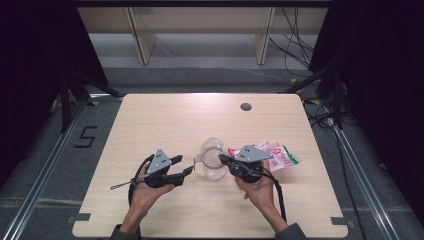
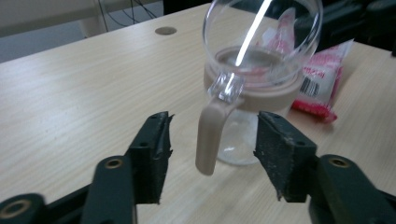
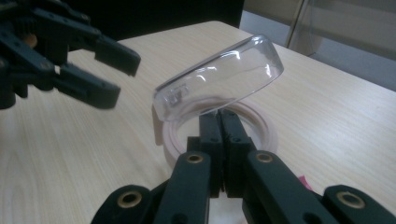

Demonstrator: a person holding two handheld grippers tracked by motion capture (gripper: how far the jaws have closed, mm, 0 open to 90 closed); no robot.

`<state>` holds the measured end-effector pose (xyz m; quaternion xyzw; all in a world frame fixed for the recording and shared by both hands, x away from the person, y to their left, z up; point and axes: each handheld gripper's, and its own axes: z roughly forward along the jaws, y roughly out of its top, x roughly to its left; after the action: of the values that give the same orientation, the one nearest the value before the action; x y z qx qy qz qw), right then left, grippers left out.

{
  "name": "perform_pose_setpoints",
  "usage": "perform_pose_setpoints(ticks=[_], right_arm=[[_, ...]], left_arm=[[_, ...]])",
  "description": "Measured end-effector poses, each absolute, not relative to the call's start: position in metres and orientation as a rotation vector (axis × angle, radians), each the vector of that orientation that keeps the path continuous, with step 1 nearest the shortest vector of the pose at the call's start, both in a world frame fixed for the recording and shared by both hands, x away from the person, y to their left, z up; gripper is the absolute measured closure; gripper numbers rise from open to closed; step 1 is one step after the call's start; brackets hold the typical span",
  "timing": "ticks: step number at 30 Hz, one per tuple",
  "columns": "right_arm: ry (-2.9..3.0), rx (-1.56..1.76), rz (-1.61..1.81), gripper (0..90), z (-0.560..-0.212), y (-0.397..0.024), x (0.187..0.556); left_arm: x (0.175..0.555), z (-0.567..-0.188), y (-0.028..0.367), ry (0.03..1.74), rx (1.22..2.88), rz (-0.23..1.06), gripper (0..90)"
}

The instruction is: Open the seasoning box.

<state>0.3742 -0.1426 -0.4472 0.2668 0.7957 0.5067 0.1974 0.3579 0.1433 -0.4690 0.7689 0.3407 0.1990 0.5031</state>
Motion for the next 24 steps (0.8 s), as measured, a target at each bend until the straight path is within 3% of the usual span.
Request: perform_pose_setpoints(ticks=[7, 24], right_arm=[[2.241, 0.709, 1.440, 89.1, -0.441, -0.130, 0.370], [2.239, 0.622, 1.452, 88.1, -0.445, -0.108, 0.367]], left_arm=[[0.349, -0.484, 0.144, 0.864, 1.854, 0.470, 31.4], [0.346, -0.489, 0.146, 0.874, 1.878, 0.458, 28.0]])
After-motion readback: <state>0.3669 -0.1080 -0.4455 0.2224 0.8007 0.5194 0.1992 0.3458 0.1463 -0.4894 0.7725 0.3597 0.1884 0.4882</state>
